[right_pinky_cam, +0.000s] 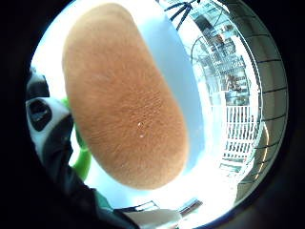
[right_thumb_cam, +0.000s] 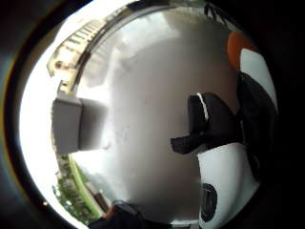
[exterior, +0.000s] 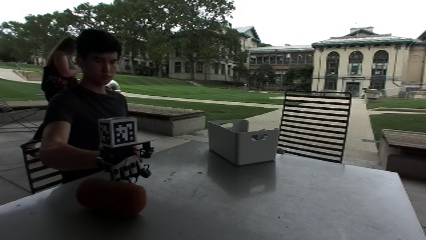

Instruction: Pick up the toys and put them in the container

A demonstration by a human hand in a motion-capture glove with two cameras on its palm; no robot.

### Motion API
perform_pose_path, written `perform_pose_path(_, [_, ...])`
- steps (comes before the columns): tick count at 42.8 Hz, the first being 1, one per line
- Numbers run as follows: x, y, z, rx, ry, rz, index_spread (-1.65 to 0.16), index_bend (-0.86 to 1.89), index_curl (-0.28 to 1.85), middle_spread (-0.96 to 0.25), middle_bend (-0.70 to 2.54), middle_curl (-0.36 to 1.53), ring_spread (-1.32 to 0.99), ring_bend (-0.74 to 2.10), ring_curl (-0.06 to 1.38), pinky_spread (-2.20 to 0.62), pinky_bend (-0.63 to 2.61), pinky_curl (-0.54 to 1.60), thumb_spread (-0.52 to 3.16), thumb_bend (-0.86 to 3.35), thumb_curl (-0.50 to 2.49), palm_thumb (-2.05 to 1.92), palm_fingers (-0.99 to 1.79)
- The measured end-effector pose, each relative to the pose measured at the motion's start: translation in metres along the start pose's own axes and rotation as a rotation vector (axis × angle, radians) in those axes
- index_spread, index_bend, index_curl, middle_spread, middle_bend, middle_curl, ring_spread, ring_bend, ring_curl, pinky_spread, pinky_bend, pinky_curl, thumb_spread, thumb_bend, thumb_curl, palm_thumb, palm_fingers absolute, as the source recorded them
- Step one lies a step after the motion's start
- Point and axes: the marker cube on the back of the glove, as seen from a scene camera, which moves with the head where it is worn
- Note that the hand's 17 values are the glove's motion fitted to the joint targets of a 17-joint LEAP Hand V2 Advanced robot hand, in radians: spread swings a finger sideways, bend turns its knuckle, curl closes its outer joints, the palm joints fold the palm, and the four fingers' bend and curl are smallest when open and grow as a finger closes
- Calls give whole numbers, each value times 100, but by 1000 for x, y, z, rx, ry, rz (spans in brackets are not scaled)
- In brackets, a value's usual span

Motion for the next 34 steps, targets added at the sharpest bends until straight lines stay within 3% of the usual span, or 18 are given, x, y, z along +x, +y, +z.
perform_pose_path(7, [-7,-11,-29,28,-34,-15,-15,132,47,-30,147,99,-36,174,64,-46,133,49,115,28,59,65,118])
perform_pose_path(17, [-47,-33,-113,96,-63,-53,-13,140,56,-29,158,105,-34,179,69,-44,135,54,143,21,51,43,111])
perform_pose_path(34, [-167,-52,-245,231,-92,-232,-12,137,67,-28,161,108,-33,179,75,-43,136,59,158,18,46,29,108])
